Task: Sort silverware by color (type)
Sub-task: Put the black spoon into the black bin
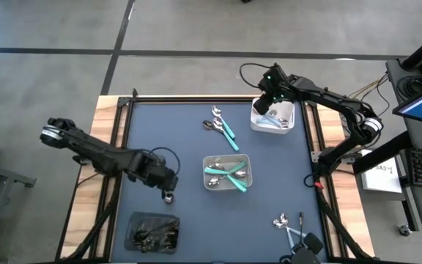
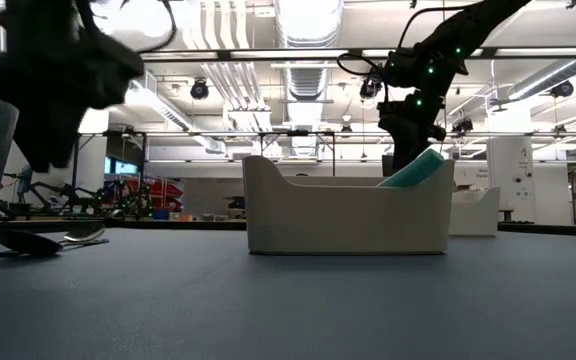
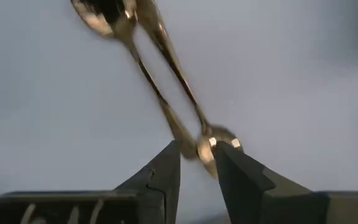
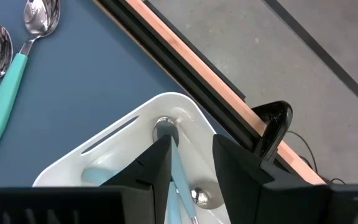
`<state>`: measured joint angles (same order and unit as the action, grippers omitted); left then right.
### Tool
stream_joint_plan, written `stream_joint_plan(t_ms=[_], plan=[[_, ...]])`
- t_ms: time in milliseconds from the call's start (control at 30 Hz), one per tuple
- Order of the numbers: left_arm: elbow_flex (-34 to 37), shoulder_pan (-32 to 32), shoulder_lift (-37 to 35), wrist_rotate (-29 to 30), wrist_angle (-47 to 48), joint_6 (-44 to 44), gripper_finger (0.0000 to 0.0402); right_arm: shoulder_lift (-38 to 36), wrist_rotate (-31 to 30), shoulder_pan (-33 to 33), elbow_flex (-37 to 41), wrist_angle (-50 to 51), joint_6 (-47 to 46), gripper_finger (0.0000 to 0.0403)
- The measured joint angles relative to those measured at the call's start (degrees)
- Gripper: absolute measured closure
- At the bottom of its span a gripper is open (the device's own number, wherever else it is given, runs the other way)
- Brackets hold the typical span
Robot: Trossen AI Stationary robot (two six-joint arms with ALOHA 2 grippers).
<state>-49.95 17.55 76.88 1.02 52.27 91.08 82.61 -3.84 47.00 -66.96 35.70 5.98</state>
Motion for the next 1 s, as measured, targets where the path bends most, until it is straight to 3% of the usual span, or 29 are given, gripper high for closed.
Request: stream_joint_plan(t_ms=[300, 733, 1000], plan=[[1.6, -5.4, 8.0, 2.4, -2.1, -5.3, 0.0317, 0.0, 0.0, 0.0, 0.0, 0.0, 0.6, 0.0294], [1.4, -7.0, 19.5, 2.8, -2.2, -3.5, 0.0320, 0.0, -0.1, 0.0, 0.0, 0.0, 1.5, 0.0294], [2.5, -7.0, 20.3, 1.9, -4.6, 0.7, 0.0393, 0.0, -0.1, 0.0, 0.0, 0.0, 1.5, 0.0294]])
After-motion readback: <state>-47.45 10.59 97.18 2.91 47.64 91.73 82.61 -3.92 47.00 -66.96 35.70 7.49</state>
